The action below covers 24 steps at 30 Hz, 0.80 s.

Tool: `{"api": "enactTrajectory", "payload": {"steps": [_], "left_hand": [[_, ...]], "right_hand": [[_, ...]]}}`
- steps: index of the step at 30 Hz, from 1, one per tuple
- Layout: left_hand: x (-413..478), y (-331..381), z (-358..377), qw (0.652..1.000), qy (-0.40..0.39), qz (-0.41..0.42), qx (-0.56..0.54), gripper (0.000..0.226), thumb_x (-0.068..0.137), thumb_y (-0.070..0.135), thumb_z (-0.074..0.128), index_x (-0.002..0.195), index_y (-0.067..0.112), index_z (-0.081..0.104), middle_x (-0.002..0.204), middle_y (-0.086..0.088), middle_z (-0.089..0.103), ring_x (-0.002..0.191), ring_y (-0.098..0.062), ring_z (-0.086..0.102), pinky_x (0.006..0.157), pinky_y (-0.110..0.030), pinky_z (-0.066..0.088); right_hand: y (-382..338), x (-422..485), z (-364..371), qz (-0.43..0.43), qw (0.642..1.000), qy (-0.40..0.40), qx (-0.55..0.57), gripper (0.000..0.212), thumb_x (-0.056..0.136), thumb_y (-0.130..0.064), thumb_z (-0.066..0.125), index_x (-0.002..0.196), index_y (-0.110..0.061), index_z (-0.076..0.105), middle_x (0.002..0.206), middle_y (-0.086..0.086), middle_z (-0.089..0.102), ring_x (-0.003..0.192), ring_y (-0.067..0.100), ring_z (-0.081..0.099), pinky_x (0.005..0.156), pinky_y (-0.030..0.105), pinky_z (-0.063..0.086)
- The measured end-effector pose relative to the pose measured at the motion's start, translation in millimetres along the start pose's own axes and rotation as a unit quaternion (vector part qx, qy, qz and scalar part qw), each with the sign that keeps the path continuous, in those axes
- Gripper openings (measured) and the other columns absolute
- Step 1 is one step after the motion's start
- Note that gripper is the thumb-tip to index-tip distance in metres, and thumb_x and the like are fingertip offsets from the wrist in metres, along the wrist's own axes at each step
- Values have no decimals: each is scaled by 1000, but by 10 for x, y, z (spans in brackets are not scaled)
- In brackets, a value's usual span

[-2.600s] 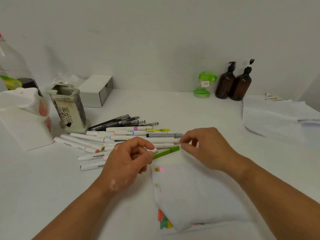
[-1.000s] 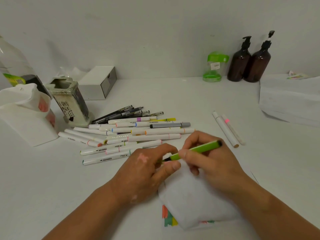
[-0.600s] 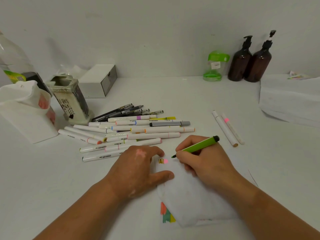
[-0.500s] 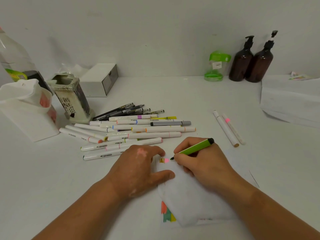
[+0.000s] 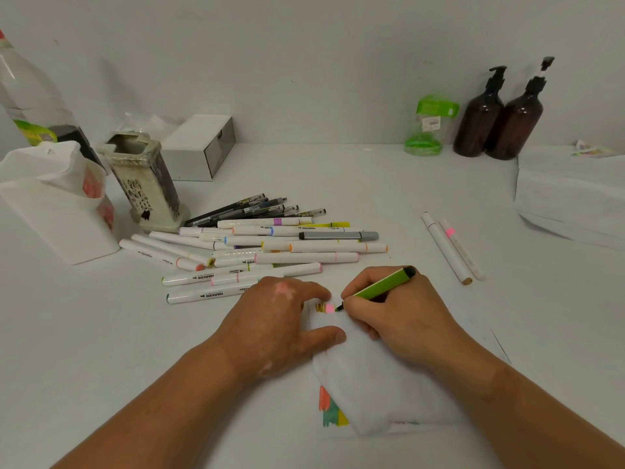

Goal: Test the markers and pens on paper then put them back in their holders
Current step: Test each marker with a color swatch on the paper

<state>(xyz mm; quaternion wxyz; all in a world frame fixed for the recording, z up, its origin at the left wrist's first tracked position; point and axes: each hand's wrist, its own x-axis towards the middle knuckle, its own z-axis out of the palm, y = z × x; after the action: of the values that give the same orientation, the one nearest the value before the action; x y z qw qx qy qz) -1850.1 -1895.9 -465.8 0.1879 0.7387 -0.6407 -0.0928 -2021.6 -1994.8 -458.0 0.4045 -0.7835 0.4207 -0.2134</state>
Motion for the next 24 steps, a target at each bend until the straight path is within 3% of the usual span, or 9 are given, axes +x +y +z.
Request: {"api": "enactTrajectory", "payload": {"steps": [11, 20, 24], "left_hand": [[2, 2, 1, 1000, -2, -4, 2, 65, 74, 76, 63, 129, 42, 59, 121, 17, 65, 99, -6, 57, 90, -31, 52], [-3, 7, -12, 1000, -2, -6, 0, 64, 73, 76, 64, 128, 42, 60, 116, 16, 66, 92, -4, 54, 85, -27, 49], [1, 12, -15, 1000, -6, -7, 4, 64, 73, 75, 64, 127, 42, 60, 114, 17, 66, 90, -4, 54, 83, -26, 49]], "right_hand": [[6, -1, 5, 8, 1000, 9, -1, 7, 82, -23, 73, 78, -29, 74, 55, -15, 65, 53, 6, 62, 51, 16, 45], [4, 4, 11, 11, 1000, 26, -2, 8, 83, -25, 73, 76, -30, 73, 56, -14, 66, 52, 3, 62, 50, 16, 46], [14, -5, 11, 9, 1000, 21, -9, 8, 82, -24, 72, 76, -29, 72, 56, -20, 64, 51, -2, 59, 45, 9, 39]]}}
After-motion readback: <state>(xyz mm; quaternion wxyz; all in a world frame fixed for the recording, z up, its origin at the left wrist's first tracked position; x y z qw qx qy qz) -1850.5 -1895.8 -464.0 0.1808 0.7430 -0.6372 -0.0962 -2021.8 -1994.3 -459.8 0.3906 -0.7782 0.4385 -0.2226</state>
